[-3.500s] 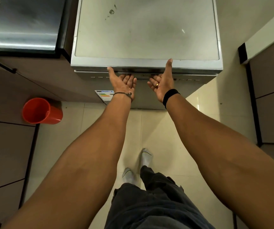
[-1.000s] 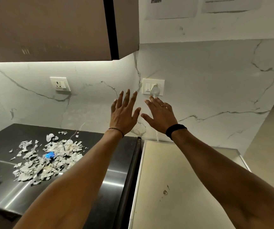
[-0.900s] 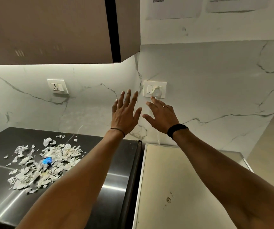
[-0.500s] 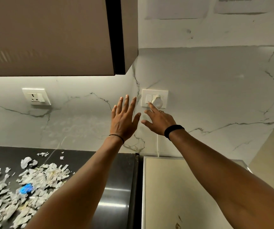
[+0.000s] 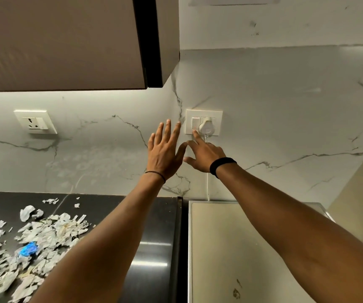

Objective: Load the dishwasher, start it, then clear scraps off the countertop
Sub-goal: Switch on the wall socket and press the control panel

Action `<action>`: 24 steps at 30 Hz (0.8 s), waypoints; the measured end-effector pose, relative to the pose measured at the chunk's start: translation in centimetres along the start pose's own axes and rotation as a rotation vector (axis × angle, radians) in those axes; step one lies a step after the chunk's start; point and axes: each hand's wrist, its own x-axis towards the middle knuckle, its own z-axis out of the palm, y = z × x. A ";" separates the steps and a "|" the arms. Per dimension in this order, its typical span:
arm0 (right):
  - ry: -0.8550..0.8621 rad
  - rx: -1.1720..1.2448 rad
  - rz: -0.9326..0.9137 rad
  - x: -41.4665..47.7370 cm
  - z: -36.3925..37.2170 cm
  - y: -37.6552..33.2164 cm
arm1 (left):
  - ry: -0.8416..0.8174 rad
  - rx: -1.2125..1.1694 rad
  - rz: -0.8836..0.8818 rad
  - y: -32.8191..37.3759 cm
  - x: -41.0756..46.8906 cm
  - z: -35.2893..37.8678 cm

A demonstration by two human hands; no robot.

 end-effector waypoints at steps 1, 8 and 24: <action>0.005 -0.002 -0.003 -0.4 -0.2 0.0 | -0.001 0.003 0.000 0.2 -0.3 -0.3; 0.033 0.016 -0.013 -5.5 -1.5 0.5 | 0.020 0.049 0.007 2.7 -4.6 -3.0; 0.018 0.071 -0.080 -24.1 -1.5 -0.4 | -0.099 0.050 -0.061 10.5 -21.8 -7.6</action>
